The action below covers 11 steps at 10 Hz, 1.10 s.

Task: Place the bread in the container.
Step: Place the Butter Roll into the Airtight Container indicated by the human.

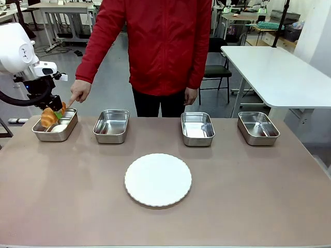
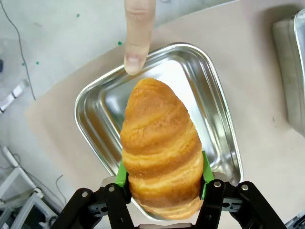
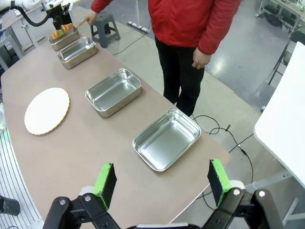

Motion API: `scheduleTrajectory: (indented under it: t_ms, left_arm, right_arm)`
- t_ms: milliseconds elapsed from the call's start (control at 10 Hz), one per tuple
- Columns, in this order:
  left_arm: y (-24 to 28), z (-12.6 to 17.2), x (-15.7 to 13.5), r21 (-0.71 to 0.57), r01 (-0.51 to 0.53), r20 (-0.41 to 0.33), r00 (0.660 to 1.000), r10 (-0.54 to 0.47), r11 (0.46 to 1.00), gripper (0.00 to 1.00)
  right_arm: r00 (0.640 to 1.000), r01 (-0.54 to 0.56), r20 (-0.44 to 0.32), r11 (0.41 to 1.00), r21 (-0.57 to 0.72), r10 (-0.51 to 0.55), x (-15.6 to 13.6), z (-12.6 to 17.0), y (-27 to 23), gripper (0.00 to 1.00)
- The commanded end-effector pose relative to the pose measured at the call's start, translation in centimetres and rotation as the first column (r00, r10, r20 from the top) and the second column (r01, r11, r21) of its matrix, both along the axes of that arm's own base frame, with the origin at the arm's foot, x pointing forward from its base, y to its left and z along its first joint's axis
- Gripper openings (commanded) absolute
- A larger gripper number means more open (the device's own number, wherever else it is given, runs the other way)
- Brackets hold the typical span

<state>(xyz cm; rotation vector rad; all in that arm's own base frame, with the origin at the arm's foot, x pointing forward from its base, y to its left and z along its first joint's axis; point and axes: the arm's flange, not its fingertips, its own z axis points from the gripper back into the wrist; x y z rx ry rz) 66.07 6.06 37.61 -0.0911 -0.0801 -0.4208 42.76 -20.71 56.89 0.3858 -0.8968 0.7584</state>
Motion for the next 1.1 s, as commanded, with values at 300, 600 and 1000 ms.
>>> scheduleTrajectory:
  t_ms: [300,600,1000]
  left_arm:
    - [-0.6,1.3,-0.5,-0.02,0.028,-0.006,1.0,-0.028,0.999,1.0]
    - [-1.1,2.5,-1.7,-0.03,0.031,-0.019,0.999,-0.032,0.999,1.0]
    - [-1.3,2.6,-0.9,-0.013,0.027,-0.03,0.999,-0.027,1.0,1.0]
  right_arm:
    - [1.0,-0.006,0.01,1.0,0.006,0.006,0.0,0.2,0.0,1.0]
    - [1.0,-0.006,0.01,1.0,0.006,0.006,0.0,0.2,0.0,1.0]
    - [1.0,-0.006,0.01,1.0,0.006,0.006,0.0,0.2,0.0,1.0]
